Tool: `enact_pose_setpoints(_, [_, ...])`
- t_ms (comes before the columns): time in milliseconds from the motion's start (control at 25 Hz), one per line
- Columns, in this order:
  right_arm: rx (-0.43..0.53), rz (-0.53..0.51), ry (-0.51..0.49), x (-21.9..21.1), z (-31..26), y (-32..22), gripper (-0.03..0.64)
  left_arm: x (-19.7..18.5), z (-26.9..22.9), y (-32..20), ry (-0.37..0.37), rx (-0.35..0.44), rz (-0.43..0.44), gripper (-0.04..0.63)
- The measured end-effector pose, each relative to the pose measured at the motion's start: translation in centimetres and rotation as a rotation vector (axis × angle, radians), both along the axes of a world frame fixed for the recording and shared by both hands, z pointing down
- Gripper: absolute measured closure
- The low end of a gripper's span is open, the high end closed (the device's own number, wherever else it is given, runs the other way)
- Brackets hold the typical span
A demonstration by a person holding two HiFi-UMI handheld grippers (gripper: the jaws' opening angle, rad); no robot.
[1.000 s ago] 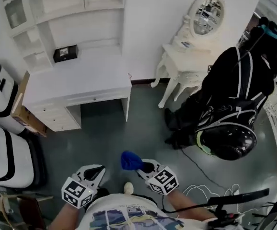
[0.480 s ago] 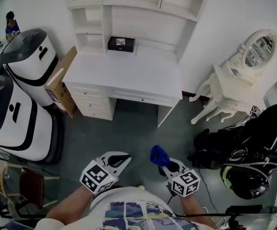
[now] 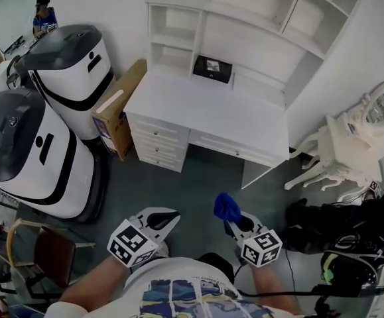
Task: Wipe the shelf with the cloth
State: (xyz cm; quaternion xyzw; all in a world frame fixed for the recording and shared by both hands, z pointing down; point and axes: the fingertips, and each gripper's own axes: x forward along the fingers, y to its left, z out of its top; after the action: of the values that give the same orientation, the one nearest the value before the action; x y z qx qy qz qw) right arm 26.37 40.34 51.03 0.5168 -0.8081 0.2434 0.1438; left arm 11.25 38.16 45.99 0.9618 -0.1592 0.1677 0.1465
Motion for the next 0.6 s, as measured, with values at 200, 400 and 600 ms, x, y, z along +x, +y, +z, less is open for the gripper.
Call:
enact_pose_setpoints(200, [0.005, -0.063, 0.002, -4.8, -0.3, -4.0, 0.548, -4.9, 0.2, -3.5, -0.003, -0.011, -0.069, 0.581])
enact_pose_setpoints(400, [0.002, -0.102, 0.013, -6.2, 0.1, -8.1, 0.548, -6.6, 0.6, -7.8, 0.022, -0.009, -0.135, 0.581])
enact_pose_setpoints(600, [0.019, -0.144, -0.007, -7.4, 0.8, -14.8, 0.548, -7.7, 0.9, -12.6, 0.007, -0.003, -0.179, 0.581])
